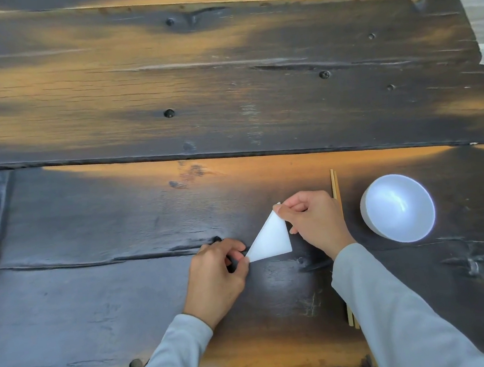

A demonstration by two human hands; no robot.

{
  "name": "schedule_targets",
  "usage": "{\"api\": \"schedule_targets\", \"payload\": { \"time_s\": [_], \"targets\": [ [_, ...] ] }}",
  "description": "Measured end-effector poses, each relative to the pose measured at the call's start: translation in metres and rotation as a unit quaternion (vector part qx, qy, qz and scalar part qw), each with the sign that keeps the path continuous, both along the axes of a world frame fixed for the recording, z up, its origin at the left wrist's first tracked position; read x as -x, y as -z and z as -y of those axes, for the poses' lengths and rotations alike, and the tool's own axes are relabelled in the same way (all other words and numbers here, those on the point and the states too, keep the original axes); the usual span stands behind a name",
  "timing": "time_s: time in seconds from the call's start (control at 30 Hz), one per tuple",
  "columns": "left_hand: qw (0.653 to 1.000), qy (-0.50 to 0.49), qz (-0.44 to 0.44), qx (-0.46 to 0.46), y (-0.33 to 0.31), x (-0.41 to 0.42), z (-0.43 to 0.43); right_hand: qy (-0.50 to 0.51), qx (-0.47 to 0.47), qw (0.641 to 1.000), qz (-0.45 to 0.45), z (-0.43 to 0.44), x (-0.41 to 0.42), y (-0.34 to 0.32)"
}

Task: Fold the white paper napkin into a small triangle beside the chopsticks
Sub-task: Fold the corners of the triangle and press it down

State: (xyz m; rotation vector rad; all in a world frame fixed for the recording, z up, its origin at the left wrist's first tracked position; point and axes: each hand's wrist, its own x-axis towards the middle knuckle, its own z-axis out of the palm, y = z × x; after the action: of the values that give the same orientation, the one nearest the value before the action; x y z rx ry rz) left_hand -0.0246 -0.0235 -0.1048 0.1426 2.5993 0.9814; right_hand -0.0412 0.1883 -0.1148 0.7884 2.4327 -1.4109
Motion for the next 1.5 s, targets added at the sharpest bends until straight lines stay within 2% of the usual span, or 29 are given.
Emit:
{"api": "schedule_targets", "payload": {
  "time_s": [0.53, 0.83, 1.03, 1.2, 1.27, 1.4, 1.5],
  "targets": [
    [0.999, -0.009, 0.033, -0.016, 0.0, 0.006, 0.001, -0.003, -0.015, 1.0, 0.011, -0.001, 0.003, 0.003],
    [0.998, -0.014, 0.057, -0.023, 0.001, 0.009, 0.001, 0.001, -0.025, 0.999, 0.048, -0.005, 0.012, 0.003],
    [0.998, -0.006, 0.063, -0.015, 0.001, 0.01, 0.002, 0.013, -0.014, 0.995, 0.097, -0.01, 0.022, 0.004],
    [0.997, 0.009, 0.073, 0.002, 0.003, 0.014, 0.004, -0.01, -0.02, 0.984, 0.178, -0.015, 0.04, 0.001],
    [0.996, 0.025, 0.086, 0.016, 0.001, 0.018, 0.006, -0.013, -0.016, 0.982, 0.187, -0.017, 0.044, 0.0],
    [0.982, 0.119, 0.13, 0.07, -0.006, 0.034, 0.01, 0.001, -0.016, 0.983, 0.181, -0.014, 0.041, 0.0],
    [0.982, 0.151, 0.098, 0.061, -0.011, 0.045, 0.008, 0.01, -0.018, 0.985, 0.173, -0.013, 0.037, 0.0]
  ]
}}
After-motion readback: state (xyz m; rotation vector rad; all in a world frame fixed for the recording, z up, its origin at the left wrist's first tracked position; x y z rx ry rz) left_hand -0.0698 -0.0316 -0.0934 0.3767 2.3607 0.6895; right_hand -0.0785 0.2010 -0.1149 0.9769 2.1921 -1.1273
